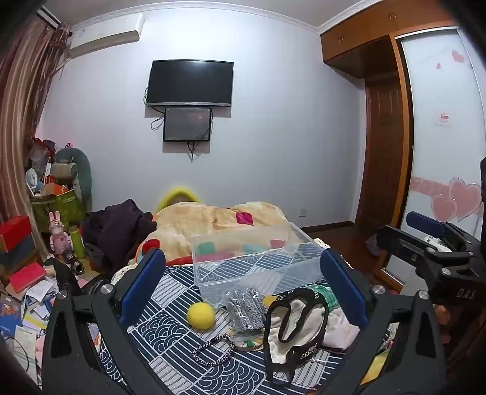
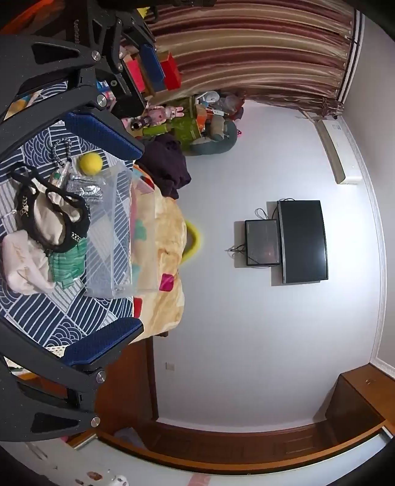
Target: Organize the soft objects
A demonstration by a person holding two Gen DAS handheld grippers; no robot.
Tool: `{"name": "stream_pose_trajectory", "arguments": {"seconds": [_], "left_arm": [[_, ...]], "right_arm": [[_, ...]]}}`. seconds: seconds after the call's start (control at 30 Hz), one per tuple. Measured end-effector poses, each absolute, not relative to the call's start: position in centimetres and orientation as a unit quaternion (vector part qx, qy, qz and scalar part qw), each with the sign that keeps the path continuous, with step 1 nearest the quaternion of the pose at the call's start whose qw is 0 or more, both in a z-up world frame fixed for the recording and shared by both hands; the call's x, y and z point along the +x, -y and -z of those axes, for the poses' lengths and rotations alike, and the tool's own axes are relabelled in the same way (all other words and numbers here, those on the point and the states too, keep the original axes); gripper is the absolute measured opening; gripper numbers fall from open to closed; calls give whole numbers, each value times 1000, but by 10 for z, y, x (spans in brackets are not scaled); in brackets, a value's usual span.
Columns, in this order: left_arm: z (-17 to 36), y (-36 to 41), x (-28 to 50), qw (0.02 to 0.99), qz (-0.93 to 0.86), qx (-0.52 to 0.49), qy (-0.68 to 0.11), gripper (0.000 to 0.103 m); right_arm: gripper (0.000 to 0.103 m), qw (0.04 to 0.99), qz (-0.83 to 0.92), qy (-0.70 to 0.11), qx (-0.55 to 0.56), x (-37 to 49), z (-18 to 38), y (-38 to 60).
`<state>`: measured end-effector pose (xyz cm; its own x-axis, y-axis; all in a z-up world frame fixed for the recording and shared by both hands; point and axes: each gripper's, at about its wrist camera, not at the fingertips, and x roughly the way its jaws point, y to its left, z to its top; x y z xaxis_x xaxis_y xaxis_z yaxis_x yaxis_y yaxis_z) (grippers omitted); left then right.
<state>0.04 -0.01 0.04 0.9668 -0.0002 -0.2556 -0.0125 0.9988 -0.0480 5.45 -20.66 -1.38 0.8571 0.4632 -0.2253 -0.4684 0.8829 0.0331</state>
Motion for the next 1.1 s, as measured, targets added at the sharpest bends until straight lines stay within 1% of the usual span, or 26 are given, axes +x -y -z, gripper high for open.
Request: {"name": "stream_pose_trajectory", "arguments": {"seconds": [1.1], "left_arm": [[-2,2,-5,992,-2,-17,-127,103]], "right_arm": [[103,963,-249,-101,-14,46,9,207]]}}
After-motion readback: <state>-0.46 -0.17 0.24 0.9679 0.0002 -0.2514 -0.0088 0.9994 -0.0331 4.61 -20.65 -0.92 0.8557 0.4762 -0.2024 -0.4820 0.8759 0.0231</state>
